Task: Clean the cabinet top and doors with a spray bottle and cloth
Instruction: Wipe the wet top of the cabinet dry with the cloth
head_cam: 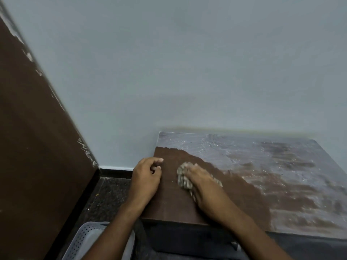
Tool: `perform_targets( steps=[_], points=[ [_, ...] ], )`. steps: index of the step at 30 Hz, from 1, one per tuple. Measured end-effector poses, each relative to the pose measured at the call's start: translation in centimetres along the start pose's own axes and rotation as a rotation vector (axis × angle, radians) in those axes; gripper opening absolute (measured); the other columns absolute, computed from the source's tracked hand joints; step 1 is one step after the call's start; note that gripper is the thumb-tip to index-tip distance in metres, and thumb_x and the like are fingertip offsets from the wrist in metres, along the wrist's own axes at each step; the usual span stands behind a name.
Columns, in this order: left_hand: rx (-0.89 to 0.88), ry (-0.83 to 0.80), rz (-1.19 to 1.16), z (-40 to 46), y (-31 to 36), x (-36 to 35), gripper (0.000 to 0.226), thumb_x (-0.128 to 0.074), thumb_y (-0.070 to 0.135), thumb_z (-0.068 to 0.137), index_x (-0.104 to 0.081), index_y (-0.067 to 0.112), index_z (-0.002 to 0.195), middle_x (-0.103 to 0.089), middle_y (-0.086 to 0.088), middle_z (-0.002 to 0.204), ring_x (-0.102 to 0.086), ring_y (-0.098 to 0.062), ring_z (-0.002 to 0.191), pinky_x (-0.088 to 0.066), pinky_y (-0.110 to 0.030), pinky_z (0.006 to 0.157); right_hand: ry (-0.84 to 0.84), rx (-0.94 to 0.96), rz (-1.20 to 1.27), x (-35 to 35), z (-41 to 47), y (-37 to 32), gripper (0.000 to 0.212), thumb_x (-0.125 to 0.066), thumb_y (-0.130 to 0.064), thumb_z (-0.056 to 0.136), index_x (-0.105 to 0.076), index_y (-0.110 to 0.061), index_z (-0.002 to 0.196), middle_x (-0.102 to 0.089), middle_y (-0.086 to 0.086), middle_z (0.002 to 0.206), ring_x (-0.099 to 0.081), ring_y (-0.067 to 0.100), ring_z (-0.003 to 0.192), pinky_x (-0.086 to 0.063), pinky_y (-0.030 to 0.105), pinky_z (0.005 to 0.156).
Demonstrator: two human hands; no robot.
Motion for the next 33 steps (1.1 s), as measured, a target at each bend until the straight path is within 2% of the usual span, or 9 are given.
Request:
perform_targets(
  steps=[4, 9, 14, 16, 21, 23, 26, 30, 33],
  points=[
    [0.063, 0.048, -0.042, 1.5, -2.2, -0.4, 0.044, -0.059, 0.001, 0.086, -0.065, 0.023, 0.124, -0.059, 0.004, 0.109, -0.058, -0.006, 0.093, -0.046, -0.019, 0.084, -0.075, 0.073, -0.014, -1.7, 0.0, -1.4, 0.059, -0.048, -0.014, 0.097, -0.034, -0.027, 0.153, -0.022, -0.012, 0.162, -0.005, 0.005, 0.150, -0.002, 0.024, 0.124],
    [0.207, 0.045, -0.099, 3.0, -4.2, -1.7, 0.043, -0.059, 0.005, 0.089, -0.059, 0.012, 0.131, -0.061, 0.001, 0.123, -0.055, -0.006, 0.103, -0.038, -0.016, 0.091, -0.029, 0.077, -0.021, -2.8, 6.8, -1.6, 0.061, -0.048, -0.010, 0.096, -0.032, -0.023, 0.153, -0.026, -0.006, 0.162, -0.015, 0.015, 0.151, 0.004, 0.014, 0.115],
    [0.350, 0.037, -0.223, 5.1, -5.9, -2.3, 0.041, -0.052, 0.003, 0.088, -0.064, 0.014, 0.126, -0.067, 0.001, 0.123, -0.060, -0.014, 0.115, -0.044, -0.033, 0.105, -0.015, 0.067, 0.013, -4.6, 14.5, -1.5, 0.055, -0.044, -0.013, 0.097, -0.035, -0.014, 0.151, -0.033, 0.008, 0.159, -0.026, 0.023, 0.148, -0.016, 0.034, 0.123],
    [0.431, 0.060, -0.316, 5.8, -6.5, -2.5, 0.044, -0.053, 0.006, 0.088, -0.057, 0.018, 0.130, -0.068, 0.002, 0.120, -0.063, -0.015, 0.110, -0.046, -0.038, 0.103, -0.008, 0.070, -0.005, -4.9, 16.1, -1.9, 0.053, -0.042, -0.014, 0.098, -0.035, -0.012, 0.151, -0.032, 0.010, 0.159, -0.024, 0.024, 0.148, -0.015, 0.034, 0.123],
    [0.506, 0.102, -0.401, 7.3, -7.0, -2.8, 0.048, -0.053, 0.015, 0.089, -0.045, 0.025, 0.135, -0.070, 0.010, 0.090, -0.067, -0.017, 0.090, -0.052, -0.039, 0.089, -0.054, 0.180, 0.080, -4.5, 14.2, -2.7, 0.049, -0.047, -0.017, 0.101, -0.040, -0.020, 0.149, -0.038, -0.001, 0.156, -0.027, 0.013, 0.146, -0.004, 0.011, 0.115],
    [0.495, 0.088, -0.399, 7.8, -6.6, -3.1, 0.046, -0.050, 0.014, 0.090, -0.048, 0.024, 0.135, -0.069, 0.008, 0.086, -0.065, -0.016, 0.088, -0.050, -0.035, 0.083, -0.094, 0.196, 0.063, -4.6, 14.3, -2.2, 0.048, -0.045, -0.024, 0.102, -0.040, -0.020, 0.149, -0.039, -0.001, 0.156, -0.029, 0.013, 0.145, -0.012, 0.017, 0.117],
    [0.509, 0.047, -0.419, 8.1, -6.3, -3.7, 0.049, -0.048, 0.026, 0.089, -0.049, 0.025, 0.137, -0.068, 0.007, 0.100, -0.065, -0.016, 0.095, -0.051, -0.040, 0.091, -0.068, 0.105, 0.024, -4.5, 18.0, -0.1, 0.059, -0.037, -0.038, 0.095, -0.041, -0.016, 0.149, -0.041, 0.006, 0.154, -0.034, 0.022, 0.143, -0.023, 0.031, 0.121],
    [0.500, 0.027, -0.397, 8.4, -6.3, -3.5, 0.044, -0.050, 0.027, 0.089, -0.051, 0.028, 0.133, -0.072, 0.003, 0.093, -0.068, -0.018, 0.088, -0.053, -0.045, 0.088, -0.044, 0.041, -0.082, -4.5, 20.8, 0.3, 0.052, -0.041, -0.018, 0.097, -0.038, -0.010, 0.149, -0.037, 0.009, 0.155, -0.029, 0.026, 0.142, -0.024, 0.039, 0.120],
    [0.475, 0.028, -0.349, 8.4, -6.8, -3.3, 0.037, -0.049, 0.022, 0.091, -0.055, 0.031, 0.127, -0.071, 0.004, 0.098, -0.066, -0.017, 0.095, -0.052, -0.042, 0.092, -0.012, 0.141, -0.136, -4.4, 18.1, -1.2, 0.055, -0.028, -0.020, 0.095, -0.043, -0.008, 0.147, -0.041, 0.010, 0.154, -0.029, 0.029, 0.142, -0.021, 0.037, 0.119]
  ],
)
Point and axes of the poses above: each hand's wrist, its own z-axis towards the middle knuckle, its own x-axis out of the back of the hand, y = z × x, the point moved 9 cm from there along z, towards the middle knuckle
